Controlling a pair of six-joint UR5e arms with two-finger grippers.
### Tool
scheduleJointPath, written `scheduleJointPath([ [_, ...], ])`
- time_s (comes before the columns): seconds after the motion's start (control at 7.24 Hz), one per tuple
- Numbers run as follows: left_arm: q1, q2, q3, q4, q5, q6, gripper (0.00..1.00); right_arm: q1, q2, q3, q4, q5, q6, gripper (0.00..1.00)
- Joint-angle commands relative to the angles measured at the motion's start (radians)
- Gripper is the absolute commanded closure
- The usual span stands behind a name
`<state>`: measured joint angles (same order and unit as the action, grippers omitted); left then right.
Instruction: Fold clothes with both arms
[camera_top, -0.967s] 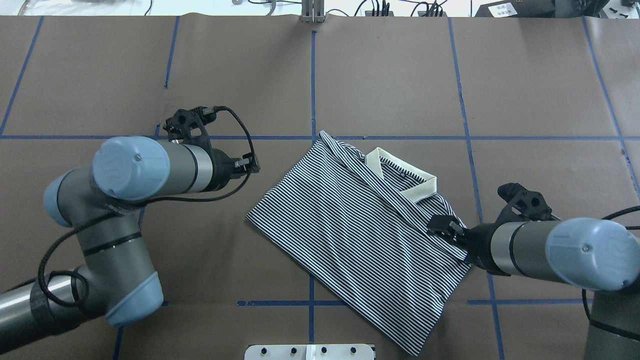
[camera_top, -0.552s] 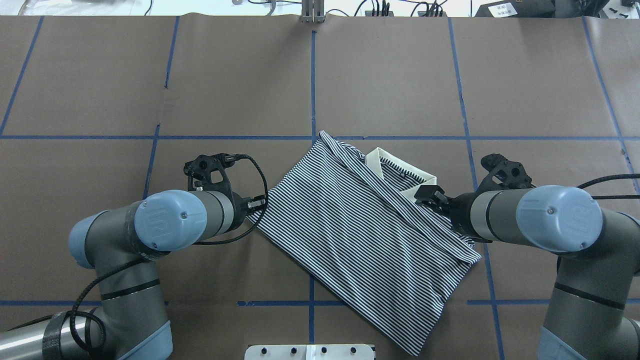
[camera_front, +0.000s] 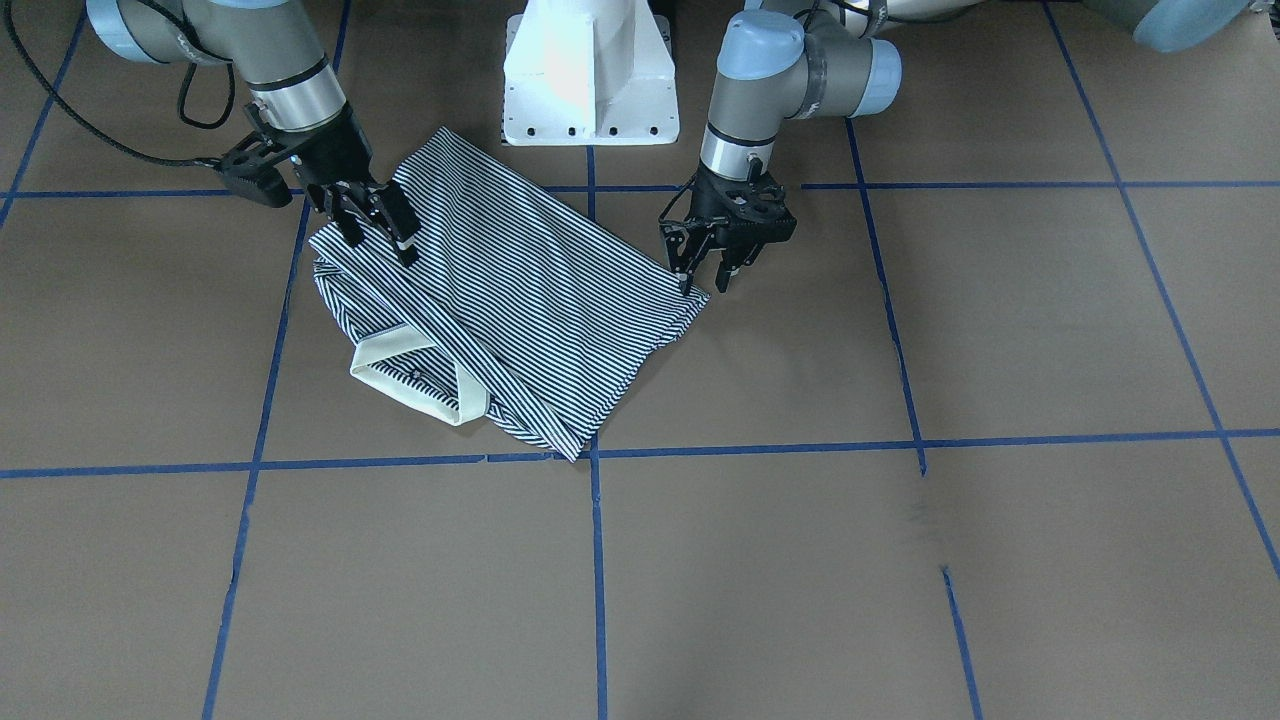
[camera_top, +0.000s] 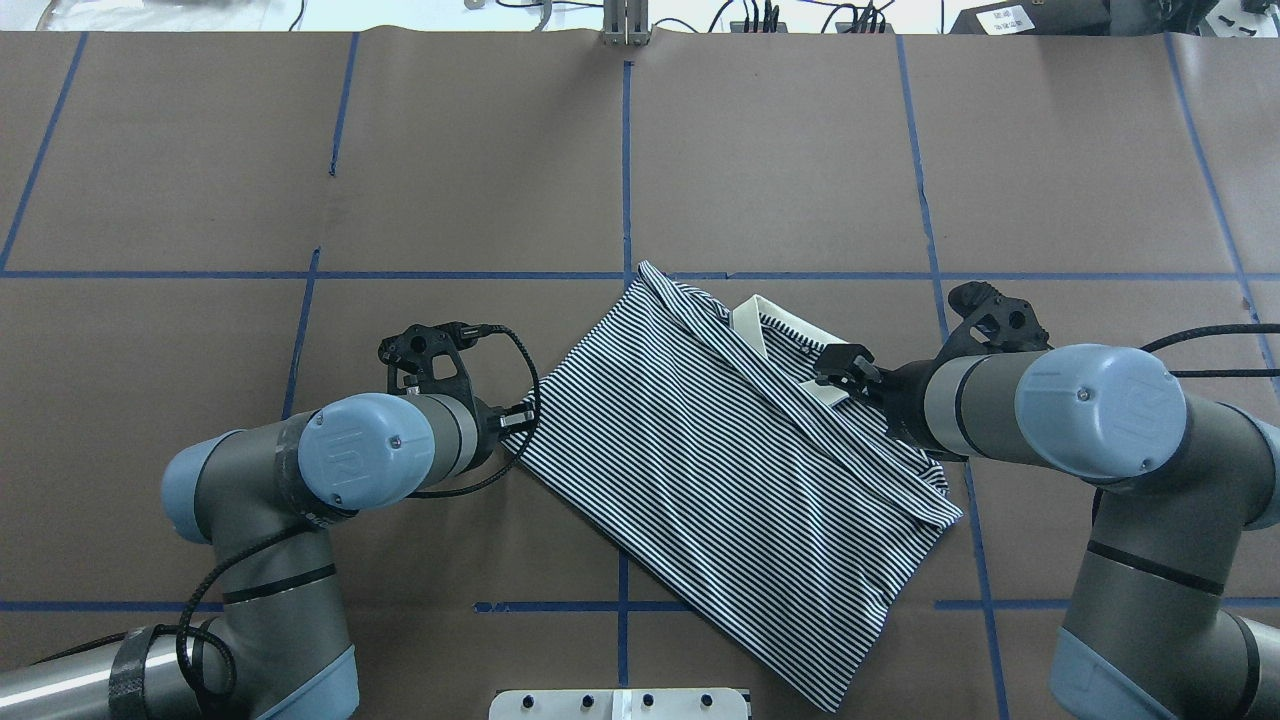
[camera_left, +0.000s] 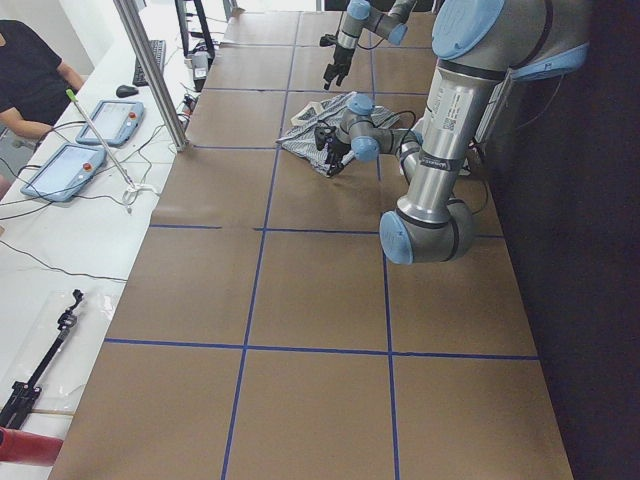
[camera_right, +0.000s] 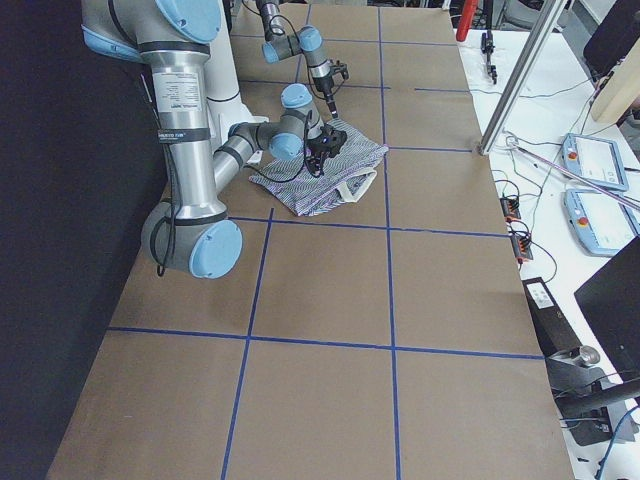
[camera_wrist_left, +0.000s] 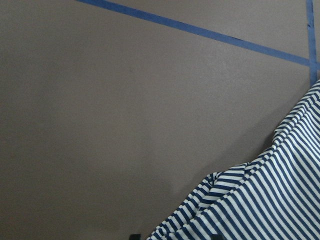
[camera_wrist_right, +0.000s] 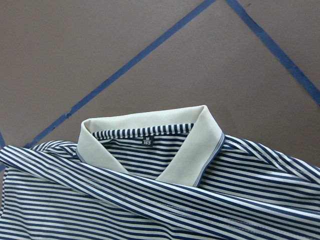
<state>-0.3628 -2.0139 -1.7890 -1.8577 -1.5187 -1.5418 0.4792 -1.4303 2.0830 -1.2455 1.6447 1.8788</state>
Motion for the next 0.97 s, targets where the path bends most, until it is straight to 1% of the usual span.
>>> scheduleJointPath([
  [0.0,0.001,-0.006,0.013,0.000,0.000,0.000,0.45,0.006,0.002,-0.001,0.000,0.000,0.000,0.00],
  [0.41,0.002,-0.028,0.062,-0.002,0.000,0.000,0.48,0.006,0.004,0.003,0.000,0.003,0.000,0.00],
  [0.69,0.002,-0.028,0.072,0.000,0.000,0.000,0.53,0.006,0.004,0.003,0.000,0.001,0.000,0.00],
  [0.83,0.002,-0.028,0.072,0.002,0.000,-0.001,0.69,0.006,0.004,0.003,0.000,0.001,0.000,0.00],
])
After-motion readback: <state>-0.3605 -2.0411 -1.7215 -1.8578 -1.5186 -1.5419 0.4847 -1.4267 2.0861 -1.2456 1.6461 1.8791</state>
